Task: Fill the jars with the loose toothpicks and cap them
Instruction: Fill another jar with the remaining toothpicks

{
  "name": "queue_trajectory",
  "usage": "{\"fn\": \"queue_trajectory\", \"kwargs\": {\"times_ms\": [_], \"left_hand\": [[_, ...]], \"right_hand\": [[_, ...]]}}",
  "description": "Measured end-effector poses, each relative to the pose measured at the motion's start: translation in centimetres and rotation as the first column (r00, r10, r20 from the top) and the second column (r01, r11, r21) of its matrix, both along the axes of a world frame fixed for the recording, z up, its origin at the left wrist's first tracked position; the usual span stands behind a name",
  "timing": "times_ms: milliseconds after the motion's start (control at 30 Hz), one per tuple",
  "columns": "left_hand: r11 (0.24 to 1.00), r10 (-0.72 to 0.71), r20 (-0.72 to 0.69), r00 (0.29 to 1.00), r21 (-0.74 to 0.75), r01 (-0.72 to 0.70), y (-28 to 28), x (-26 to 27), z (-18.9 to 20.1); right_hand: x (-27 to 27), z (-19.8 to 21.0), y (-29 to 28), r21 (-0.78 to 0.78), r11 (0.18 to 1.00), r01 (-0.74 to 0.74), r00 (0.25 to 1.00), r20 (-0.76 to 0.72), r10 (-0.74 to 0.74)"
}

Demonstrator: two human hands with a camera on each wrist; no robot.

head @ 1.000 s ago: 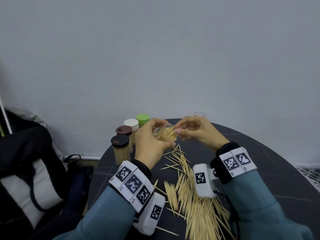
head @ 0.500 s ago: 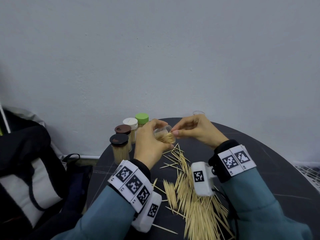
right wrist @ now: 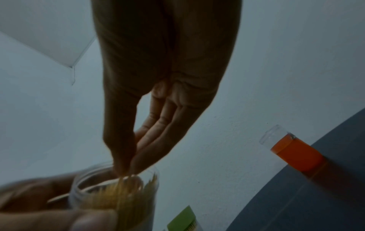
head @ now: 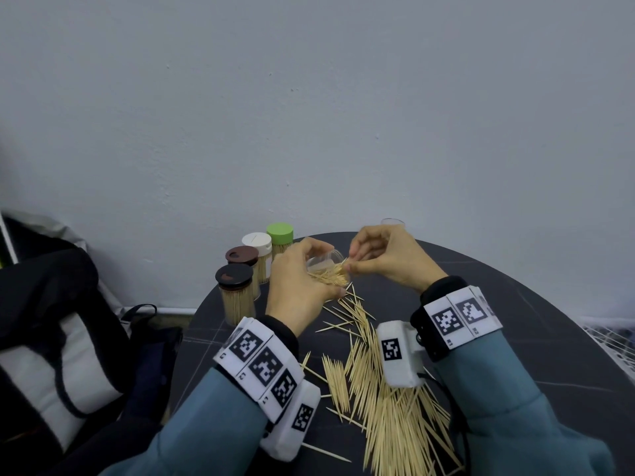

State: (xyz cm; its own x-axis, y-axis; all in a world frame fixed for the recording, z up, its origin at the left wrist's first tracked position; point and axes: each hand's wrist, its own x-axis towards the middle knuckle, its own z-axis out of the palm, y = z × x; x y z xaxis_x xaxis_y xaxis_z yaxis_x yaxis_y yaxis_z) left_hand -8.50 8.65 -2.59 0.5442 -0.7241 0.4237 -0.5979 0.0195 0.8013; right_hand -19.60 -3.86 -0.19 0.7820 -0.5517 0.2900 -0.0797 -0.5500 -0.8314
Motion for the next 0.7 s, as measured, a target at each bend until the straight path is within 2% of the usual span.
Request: {"fn": "queue_trajectory", "kwargs": {"times_ms": [67,300,700], "left_hand": [[1.0,0.002,-0.014,1.0,-0.017,-0.002,-0.05,0.2,0.04],[1.0,0.008,-0.042,0.999,-0.016,-0.009,-0.05,0.32,0.06],[0.999,-0.043,-0.093,0.995,-0.022,0.041,-0.1,0.21,0.22]], "right_hand": [[0.01,0.13,0.06,0.029,0.999,-0.041,0.999,-0.017,0.042],[-0.15,0.19,0.12,0.033,0.999,-0.021,0.999,0.042,0.02],[-0.15,0.78,0.51,-0.039,0.998,-0.049,0.999,0.008,0.05]]}}
